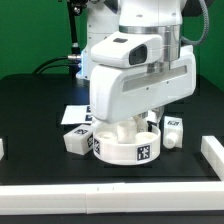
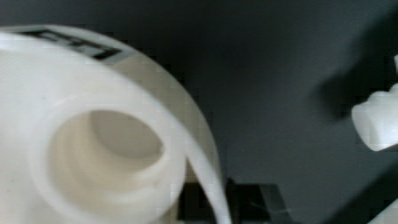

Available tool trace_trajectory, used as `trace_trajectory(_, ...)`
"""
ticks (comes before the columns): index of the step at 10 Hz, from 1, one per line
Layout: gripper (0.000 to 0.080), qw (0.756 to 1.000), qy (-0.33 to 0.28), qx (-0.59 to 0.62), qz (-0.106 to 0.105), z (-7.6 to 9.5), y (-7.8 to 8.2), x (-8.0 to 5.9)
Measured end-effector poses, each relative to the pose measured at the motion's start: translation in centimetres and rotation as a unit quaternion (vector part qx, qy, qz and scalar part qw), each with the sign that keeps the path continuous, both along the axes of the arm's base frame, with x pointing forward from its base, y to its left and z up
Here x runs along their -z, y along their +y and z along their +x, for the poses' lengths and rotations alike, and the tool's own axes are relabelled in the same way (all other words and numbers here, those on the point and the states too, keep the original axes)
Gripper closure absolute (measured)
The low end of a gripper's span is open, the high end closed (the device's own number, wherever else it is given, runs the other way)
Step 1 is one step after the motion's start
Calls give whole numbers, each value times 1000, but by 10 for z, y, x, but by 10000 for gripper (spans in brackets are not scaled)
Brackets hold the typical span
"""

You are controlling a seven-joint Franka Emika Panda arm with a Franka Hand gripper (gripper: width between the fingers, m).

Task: Assemble stool

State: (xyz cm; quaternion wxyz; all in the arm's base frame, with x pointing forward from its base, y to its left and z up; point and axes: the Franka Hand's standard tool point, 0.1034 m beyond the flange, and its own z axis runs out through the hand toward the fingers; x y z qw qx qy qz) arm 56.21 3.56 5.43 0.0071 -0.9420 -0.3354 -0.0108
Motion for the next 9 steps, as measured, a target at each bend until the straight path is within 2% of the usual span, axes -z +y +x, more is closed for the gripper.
trace_trajectory(1, 771, 1000, -2, -24, -6, 14, 14, -3)
trace_trajectory(2, 771, 1000, -7, -20, -2, 24, 35, 3)
trace_trajectory(3, 771, 1000, -3, -28, -1, 25, 55, 14)
trace_trajectory(4, 771, 999, -1, -37, -1, 24, 60, 17)
trace_trajectory(8, 771, 999, -2, -38, -3, 24, 59, 15)
trace_trajectory(9, 771, 999, -1, -46, -4, 19, 68, 14)
